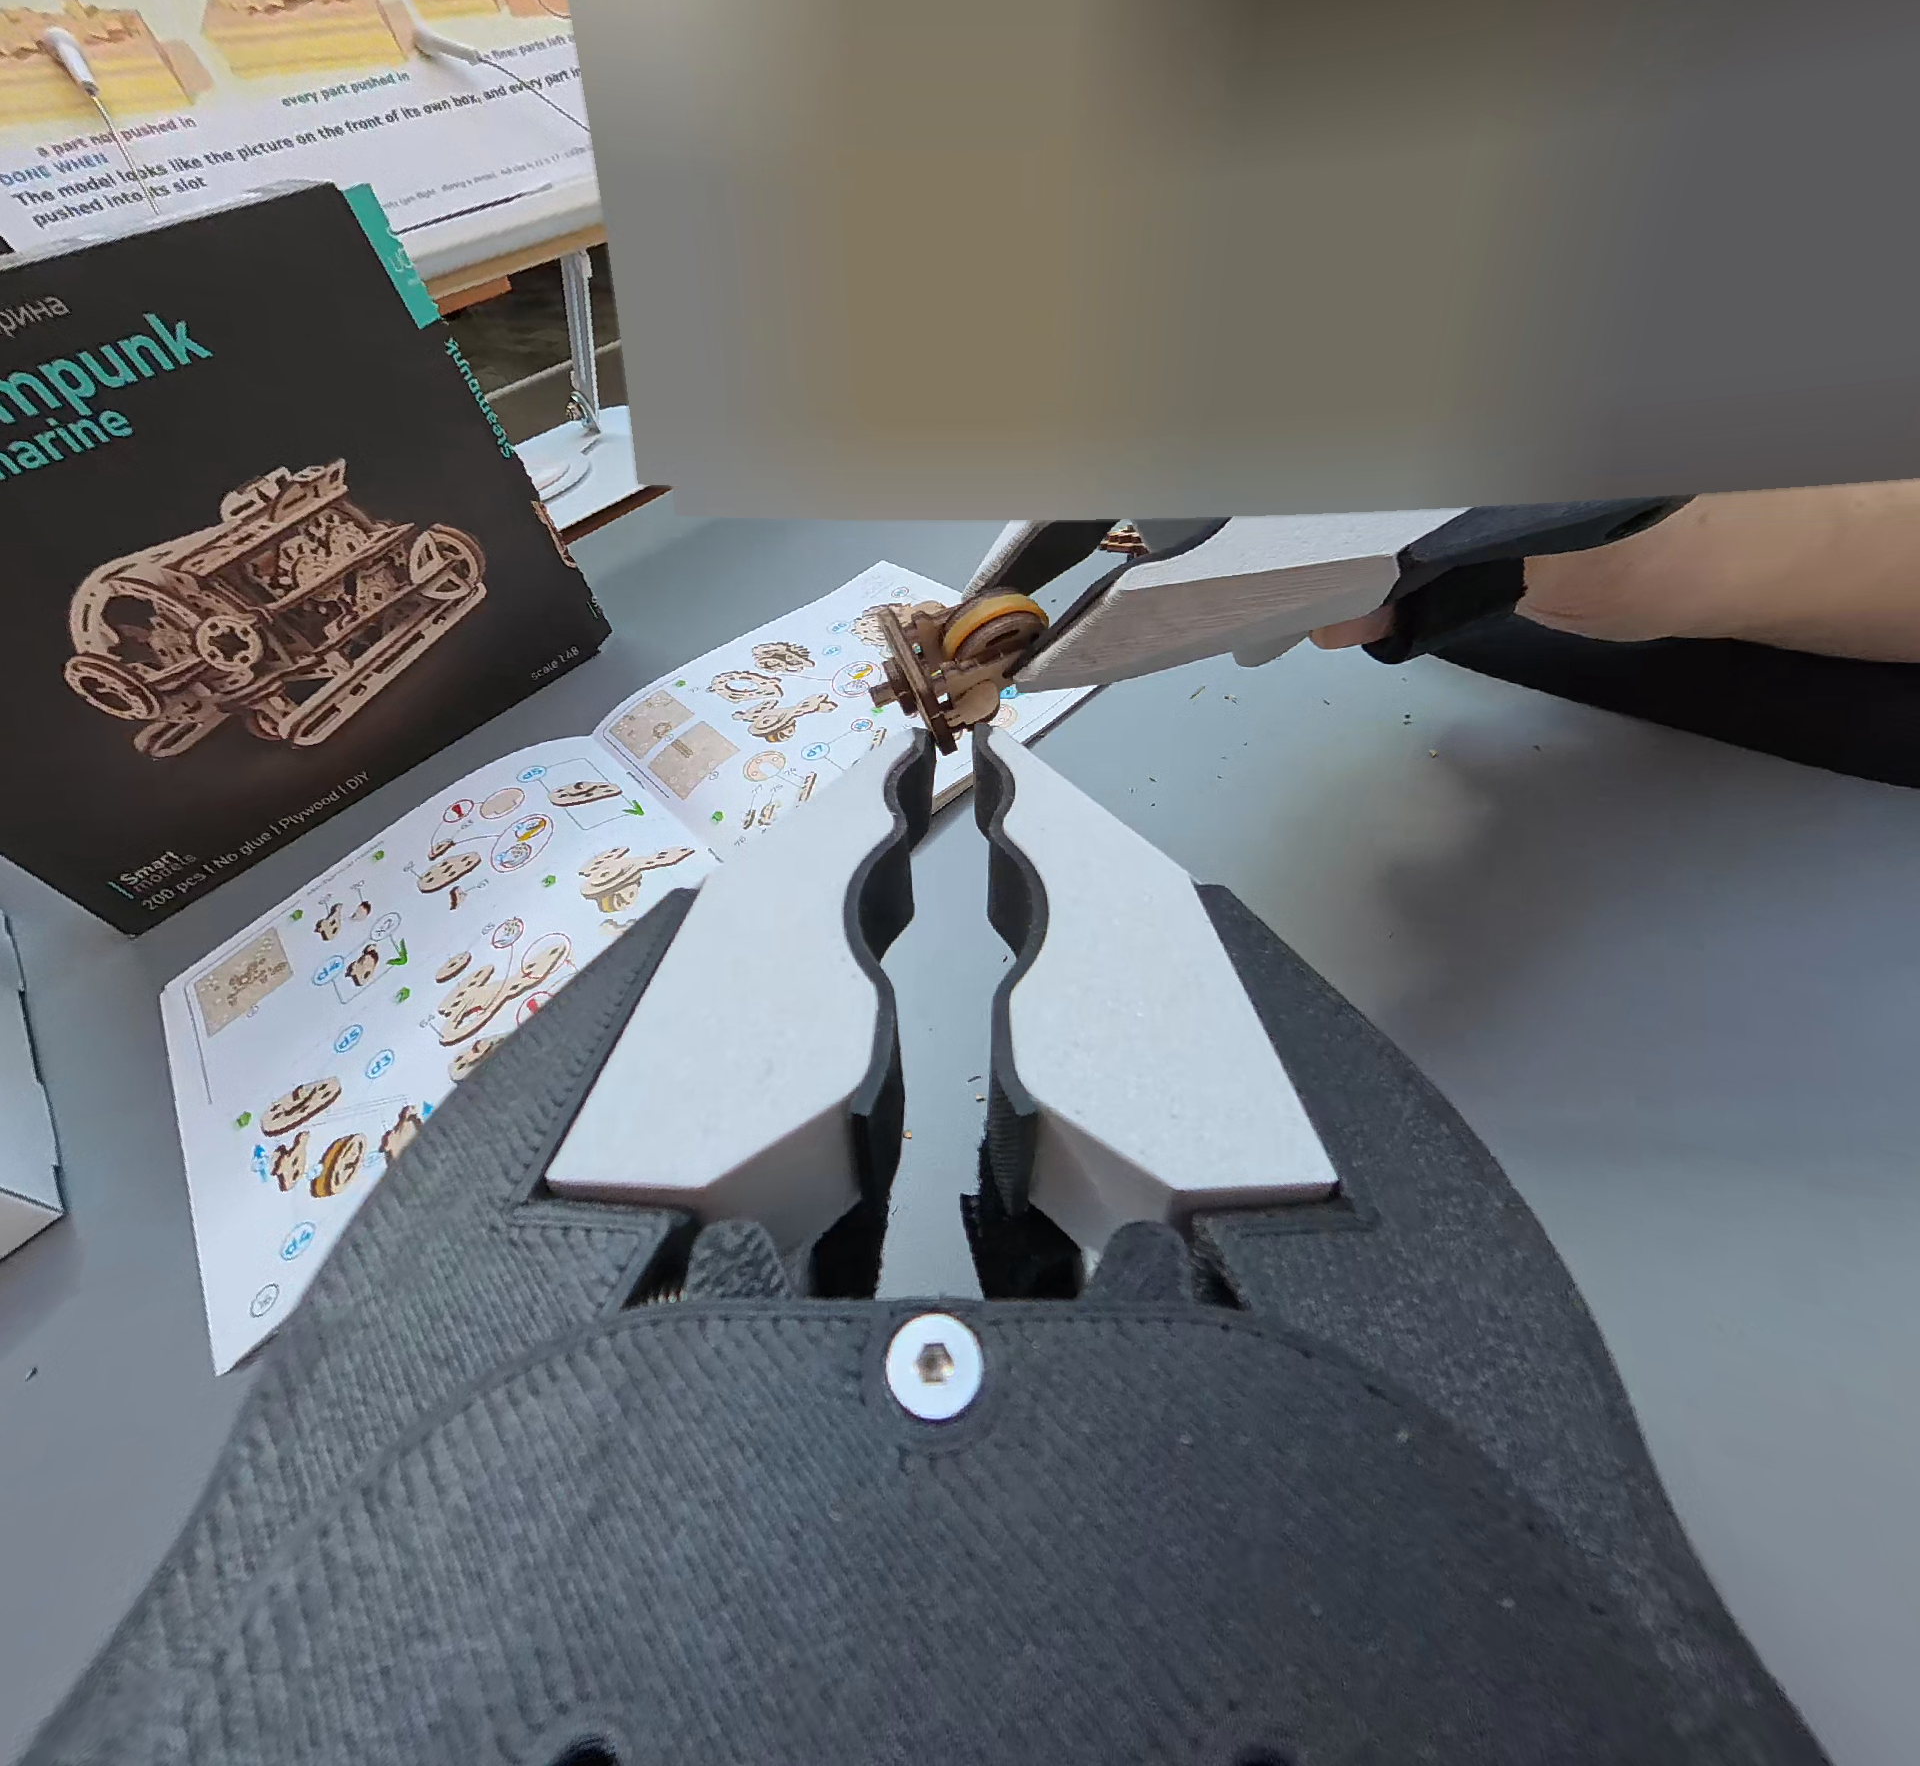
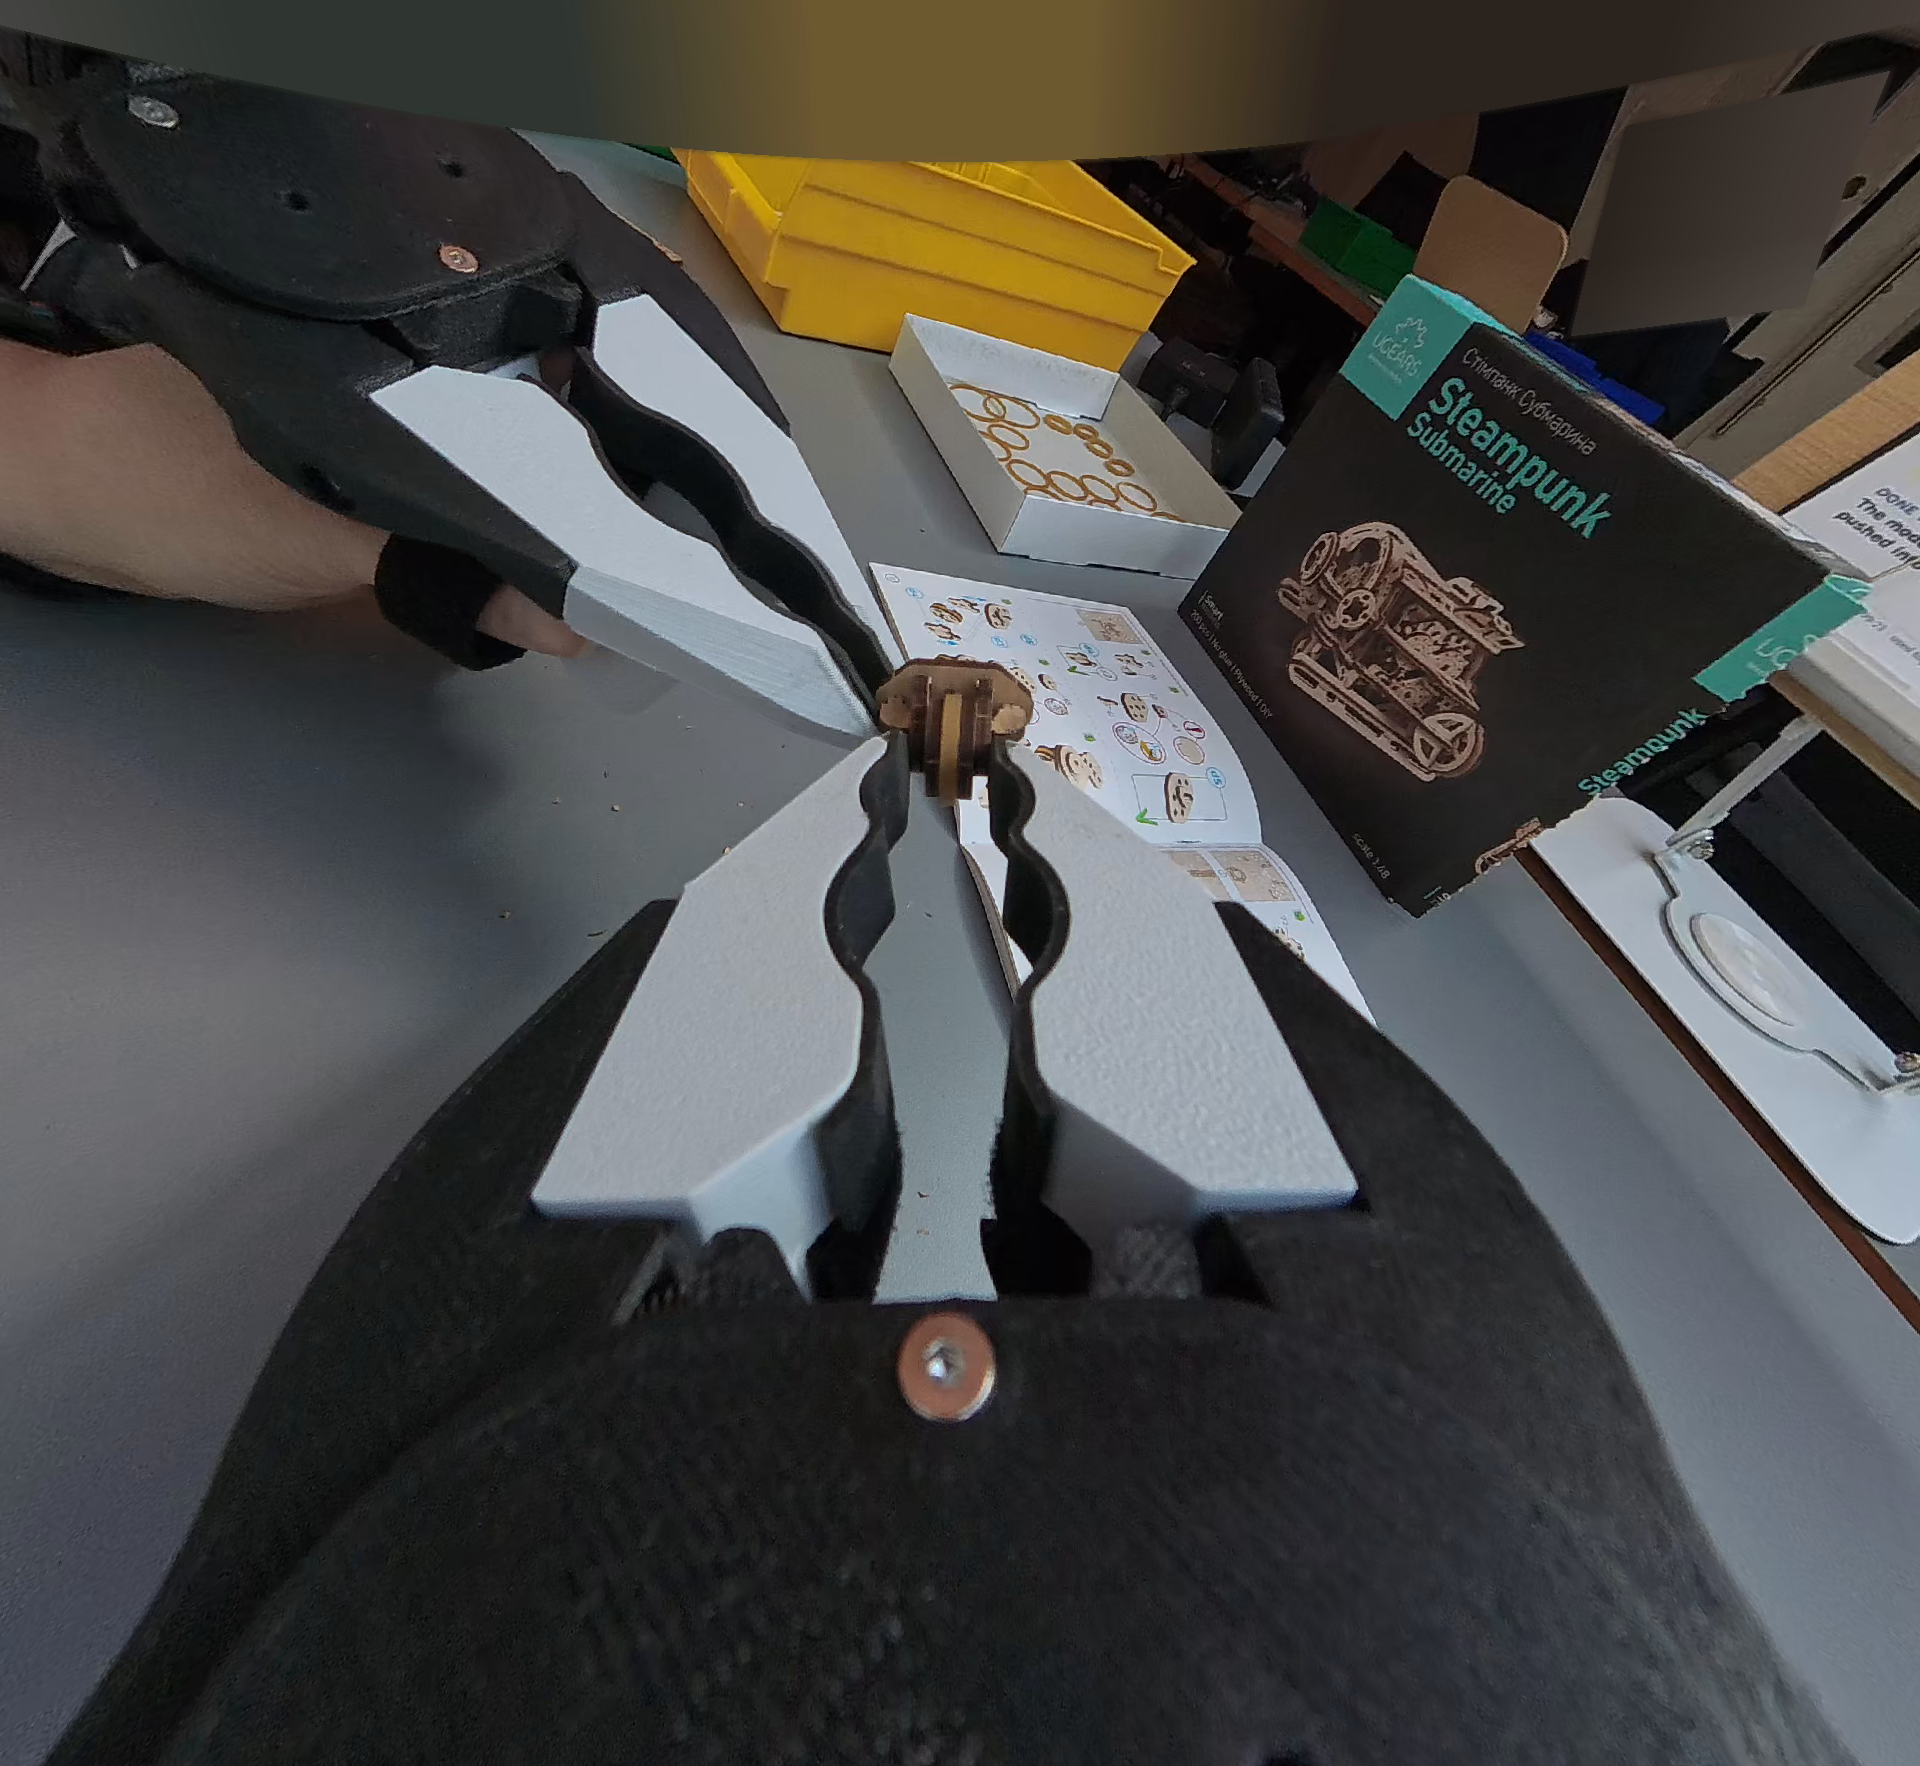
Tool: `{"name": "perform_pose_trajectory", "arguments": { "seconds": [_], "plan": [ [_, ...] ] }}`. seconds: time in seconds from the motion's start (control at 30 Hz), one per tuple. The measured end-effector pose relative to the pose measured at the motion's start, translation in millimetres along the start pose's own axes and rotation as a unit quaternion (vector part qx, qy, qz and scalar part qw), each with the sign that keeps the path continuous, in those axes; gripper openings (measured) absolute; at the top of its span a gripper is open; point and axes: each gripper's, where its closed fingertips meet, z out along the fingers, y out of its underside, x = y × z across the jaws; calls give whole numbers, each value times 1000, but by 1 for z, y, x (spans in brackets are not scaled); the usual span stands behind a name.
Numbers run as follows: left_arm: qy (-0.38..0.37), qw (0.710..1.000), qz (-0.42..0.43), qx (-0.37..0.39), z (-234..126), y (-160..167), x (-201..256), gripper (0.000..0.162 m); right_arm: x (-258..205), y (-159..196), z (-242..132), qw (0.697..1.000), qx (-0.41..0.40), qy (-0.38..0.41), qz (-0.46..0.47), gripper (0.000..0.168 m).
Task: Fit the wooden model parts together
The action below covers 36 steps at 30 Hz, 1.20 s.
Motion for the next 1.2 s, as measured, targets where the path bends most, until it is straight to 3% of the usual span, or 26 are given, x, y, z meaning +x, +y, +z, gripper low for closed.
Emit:
{"name": "perform_pose_trajectory", "arguments": {
  "seconds": [0.27,0.33,0.4,1.2],
  "plan": [
    [-9,1000,4,0,2,4,-2,6,0,4,3,1000,-10,8,0,13],
    [-6,1000,8,-2,4,4,1,16,0,5,5,1000,-13,7,4,13],
    [-11,1000,6,-6,5,5,-1,10,-1,6,6,1000,-15,10,1,13],
    [-31,999,11,-24,2,10,-8,7,-3,6,12,999,-15,31,18,14]
  ]
}}
